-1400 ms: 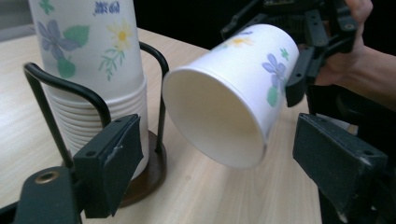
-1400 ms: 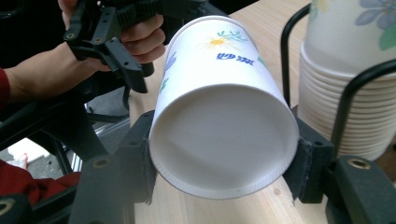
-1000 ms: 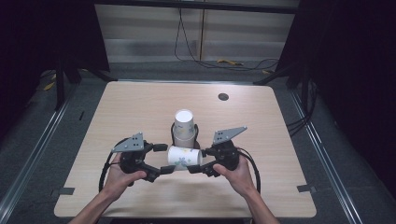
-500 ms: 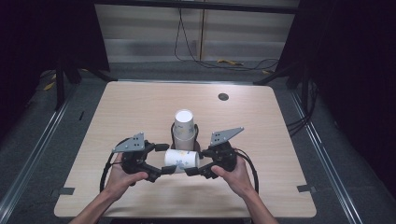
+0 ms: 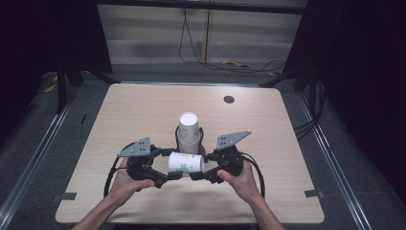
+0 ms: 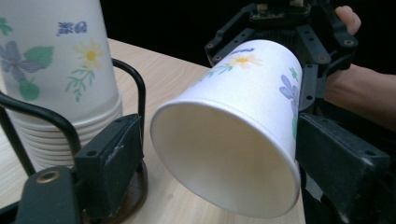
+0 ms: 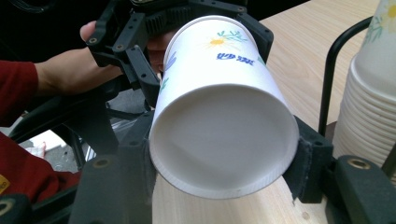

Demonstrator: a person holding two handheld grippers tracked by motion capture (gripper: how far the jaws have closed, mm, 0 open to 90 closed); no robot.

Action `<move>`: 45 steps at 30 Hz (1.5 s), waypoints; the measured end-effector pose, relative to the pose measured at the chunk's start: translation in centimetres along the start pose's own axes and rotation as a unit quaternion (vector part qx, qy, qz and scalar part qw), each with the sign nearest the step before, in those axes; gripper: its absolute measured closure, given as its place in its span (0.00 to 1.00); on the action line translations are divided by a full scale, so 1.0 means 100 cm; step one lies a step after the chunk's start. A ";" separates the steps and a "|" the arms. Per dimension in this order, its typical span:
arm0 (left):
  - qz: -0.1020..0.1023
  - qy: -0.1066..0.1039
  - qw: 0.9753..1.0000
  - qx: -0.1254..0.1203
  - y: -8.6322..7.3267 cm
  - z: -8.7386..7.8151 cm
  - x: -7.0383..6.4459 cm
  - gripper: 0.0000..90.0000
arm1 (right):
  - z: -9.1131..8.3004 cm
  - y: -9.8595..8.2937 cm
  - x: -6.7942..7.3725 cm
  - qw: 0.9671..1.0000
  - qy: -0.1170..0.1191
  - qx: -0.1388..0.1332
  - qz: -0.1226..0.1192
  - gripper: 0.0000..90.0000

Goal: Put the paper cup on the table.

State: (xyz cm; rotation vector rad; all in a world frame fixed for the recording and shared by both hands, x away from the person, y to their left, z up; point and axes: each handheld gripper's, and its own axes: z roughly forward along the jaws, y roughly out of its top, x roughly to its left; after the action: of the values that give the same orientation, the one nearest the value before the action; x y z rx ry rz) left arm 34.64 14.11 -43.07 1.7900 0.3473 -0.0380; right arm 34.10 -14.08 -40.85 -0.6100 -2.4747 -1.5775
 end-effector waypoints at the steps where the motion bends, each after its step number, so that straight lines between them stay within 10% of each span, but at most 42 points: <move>1: 0.002 -0.002 1.000 0.000 0.000 0.001 0.000 0.18 | 0.000 0.000 0.000 1.000 0.000 0.000 0.000 0.42; 45: -0.011 -0.045 0.998 -0.036 0.002 0.009 0.004 0.25 | -0.009 -0.007 -0.004 0.999 0.018 -0.032 0.001 0.42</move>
State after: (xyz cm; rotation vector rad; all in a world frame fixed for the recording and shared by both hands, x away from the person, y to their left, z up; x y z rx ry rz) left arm 35.23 13.26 -43.20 1.7072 0.3002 -0.1200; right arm 34.10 -15.21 -41.18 -0.5875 -2.4053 -1.6569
